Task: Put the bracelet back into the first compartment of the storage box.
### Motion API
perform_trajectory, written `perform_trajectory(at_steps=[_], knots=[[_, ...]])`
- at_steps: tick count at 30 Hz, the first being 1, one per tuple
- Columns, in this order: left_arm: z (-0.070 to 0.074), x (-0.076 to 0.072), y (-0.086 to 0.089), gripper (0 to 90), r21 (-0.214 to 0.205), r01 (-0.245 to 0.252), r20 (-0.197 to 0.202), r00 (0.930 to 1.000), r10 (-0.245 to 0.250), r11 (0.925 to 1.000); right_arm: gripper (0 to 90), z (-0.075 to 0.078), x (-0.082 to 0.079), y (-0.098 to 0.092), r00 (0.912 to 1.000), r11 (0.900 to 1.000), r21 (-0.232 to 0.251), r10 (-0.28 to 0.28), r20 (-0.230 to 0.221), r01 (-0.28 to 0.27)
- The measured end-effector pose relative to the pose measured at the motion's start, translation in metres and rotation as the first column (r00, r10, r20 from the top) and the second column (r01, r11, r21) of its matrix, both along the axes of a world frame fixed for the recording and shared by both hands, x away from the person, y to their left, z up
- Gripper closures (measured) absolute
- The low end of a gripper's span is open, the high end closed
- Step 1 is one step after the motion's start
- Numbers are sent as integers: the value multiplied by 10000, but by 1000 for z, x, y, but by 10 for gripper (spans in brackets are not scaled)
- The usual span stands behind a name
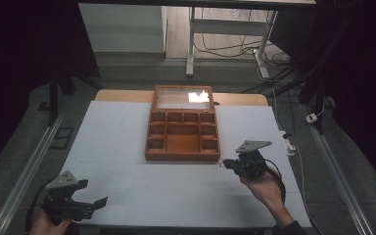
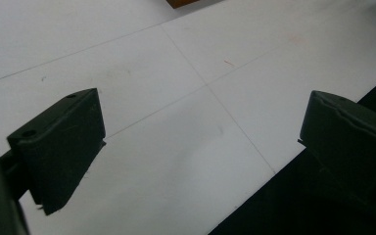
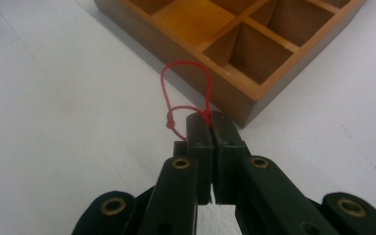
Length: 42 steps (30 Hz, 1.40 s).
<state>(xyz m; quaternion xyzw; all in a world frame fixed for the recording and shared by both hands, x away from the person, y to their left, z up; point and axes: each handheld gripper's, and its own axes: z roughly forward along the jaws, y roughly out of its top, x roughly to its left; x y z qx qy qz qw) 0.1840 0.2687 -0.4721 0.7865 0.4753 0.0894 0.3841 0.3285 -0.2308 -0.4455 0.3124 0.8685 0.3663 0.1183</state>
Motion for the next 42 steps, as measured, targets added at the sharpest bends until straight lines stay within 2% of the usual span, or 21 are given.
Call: perform_trajectory(at_steps=[13,23,42], knots=[[0,1,0,33,0,2,-57,10000,-2,10000,874,9,2,7,9999,9960,886,-106,11,104],[0,1,0,33,-7,-10,-79,10000,10,10000,874,13,10,21,9999,9938,1102,119,-1,-118],[0,1,1,33,-51,-1,-93,10000,1,10000,873,11,49,77,9980,9927,1040,619,-108,-604]])
